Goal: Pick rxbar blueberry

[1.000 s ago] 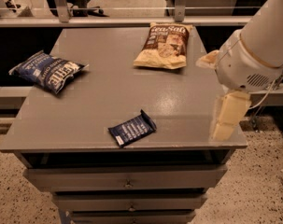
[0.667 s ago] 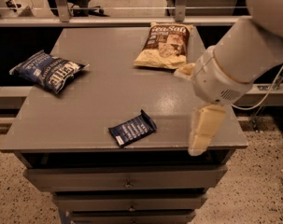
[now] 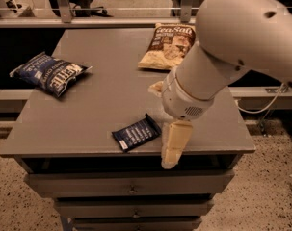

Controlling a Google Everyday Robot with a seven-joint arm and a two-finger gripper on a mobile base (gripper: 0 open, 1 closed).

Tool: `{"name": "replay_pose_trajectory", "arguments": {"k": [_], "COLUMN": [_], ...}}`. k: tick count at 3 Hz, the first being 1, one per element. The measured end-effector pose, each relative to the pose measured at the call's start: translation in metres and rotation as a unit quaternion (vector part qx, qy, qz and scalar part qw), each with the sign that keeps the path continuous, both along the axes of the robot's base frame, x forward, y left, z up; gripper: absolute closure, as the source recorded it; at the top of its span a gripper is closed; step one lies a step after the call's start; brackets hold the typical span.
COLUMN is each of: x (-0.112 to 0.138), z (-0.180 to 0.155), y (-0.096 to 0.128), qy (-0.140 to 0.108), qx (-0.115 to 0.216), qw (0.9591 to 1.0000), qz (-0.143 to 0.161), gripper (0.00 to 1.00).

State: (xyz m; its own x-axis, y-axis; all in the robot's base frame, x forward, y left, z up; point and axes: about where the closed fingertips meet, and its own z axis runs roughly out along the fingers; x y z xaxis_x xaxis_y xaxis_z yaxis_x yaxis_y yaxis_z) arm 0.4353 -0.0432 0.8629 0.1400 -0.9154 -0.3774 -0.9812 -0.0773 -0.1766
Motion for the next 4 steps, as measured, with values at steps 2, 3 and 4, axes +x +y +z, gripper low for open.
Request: {"name": "replay_pose_trajectory", "arguments": {"k": [2, 3, 4], "x": [0.015, 0.022, 0.027], "z": [-0.028, -0.040, -0.046], "y": [0.039, 0.050, 0.058], "qy": [0.021, 0.031, 0.039], "qx": [0.003, 0.005, 0.006], "qw": [0.9996, 0.9992, 0.9989], "qz": [0.020, 0.023, 0.024], "gripper": [0.00, 0.00, 0.17]}}
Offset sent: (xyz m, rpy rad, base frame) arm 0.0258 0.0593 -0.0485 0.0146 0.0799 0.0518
